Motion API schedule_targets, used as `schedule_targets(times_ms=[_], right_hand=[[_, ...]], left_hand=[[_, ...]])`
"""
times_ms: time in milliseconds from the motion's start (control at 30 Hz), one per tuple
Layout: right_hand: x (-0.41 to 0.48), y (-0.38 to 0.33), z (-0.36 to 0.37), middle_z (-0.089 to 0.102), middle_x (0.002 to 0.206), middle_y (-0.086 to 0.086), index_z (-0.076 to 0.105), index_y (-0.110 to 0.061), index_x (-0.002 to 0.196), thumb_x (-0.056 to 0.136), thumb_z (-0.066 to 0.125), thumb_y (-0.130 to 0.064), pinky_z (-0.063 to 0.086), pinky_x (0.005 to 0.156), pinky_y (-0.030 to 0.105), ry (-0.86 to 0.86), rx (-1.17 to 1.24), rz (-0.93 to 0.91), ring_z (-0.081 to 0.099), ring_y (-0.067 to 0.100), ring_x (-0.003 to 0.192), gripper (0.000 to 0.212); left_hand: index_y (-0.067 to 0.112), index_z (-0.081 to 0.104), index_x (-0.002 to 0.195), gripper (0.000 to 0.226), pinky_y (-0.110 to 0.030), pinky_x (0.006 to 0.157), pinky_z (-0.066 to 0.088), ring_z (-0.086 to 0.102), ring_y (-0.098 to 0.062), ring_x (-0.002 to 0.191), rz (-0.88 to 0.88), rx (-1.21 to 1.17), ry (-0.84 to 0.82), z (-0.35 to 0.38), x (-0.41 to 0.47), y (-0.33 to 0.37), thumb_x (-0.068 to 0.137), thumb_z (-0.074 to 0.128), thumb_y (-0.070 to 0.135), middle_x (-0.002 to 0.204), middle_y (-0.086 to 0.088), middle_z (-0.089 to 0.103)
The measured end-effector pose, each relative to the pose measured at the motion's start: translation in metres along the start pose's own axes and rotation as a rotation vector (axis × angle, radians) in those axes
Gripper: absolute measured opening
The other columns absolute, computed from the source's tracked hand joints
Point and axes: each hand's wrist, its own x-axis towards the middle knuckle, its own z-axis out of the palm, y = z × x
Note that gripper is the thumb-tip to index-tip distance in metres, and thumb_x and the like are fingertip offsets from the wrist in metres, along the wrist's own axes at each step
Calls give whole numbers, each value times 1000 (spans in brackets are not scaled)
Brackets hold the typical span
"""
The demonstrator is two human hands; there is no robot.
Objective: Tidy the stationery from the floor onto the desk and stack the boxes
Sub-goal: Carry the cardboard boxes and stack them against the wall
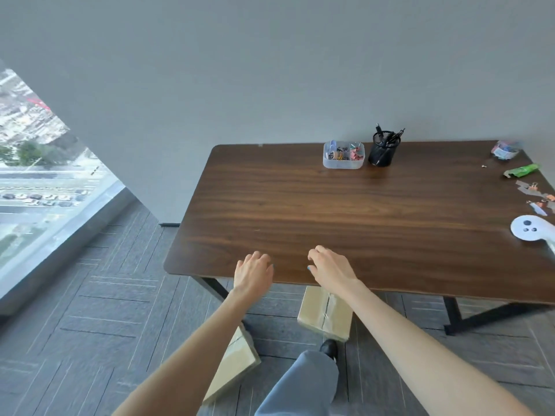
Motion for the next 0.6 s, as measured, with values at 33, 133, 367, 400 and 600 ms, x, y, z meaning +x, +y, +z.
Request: schedule_targets(times_ms=[33, 133, 367, 400, 600], right_hand=[[-16, -9, 8, 56, 113, 4, 57, -9, 111, 97, 48, -25, 43, 74, 33, -4, -2, -8, 57, 26, 105, 23], [-64, -39, 28, 56, 109, 5, 57, -9, 108, 98, 47, -23, 42, 72, 34, -12, -1, -38, 58, 27, 102, 20], [-158, -127, 52, 58, 103, 5, 57, -9, 101, 100, 43, -25, 43, 67, 33, -48, 42, -119, 60, 24, 86, 21], [-167, -138, 54, 58, 103, 5, 57, -9, 101, 100, 43, -25, 44, 68, 33, -52, 47, -131, 60, 24, 86, 21], [-210, -197, 78, 58, 106, 6, 56, -8, 104, 100, 43, -25, 38, 68, 32, -92, 75, -167, 59, 26, 92, 22]], left_hand=[[19, 58, 125, 34, -37, 100, 35, 48, -22, 121, -6, -10, 9, 4, -18, -5, 99, 39, 28, 127, -1, 56], [17, 59, 122, 33, -40, 100, 36, 50, -24, 118, -20, -7, 16, 15, -76, -23, 99, 40, 29, 125, -3, 56], [16, 60, 117, 30, -38, 94, 37, 53, -25, 112, -91, -57, 19, 25, -209, -68, 99, 39, 24, 121, -4, 57], [17, 60, 119, 30, -38, 94, 36, 53, -24, 113, -107, -67, 22, 26, -224, -75, 99, 39, 25, 122, -3, 57], [19, 59, 124, 35, -40, 98, 37, 53, -24, 118, -190, -68, -12, 35, -296, -123, 100, 39, 36, 129, -3, 55]])
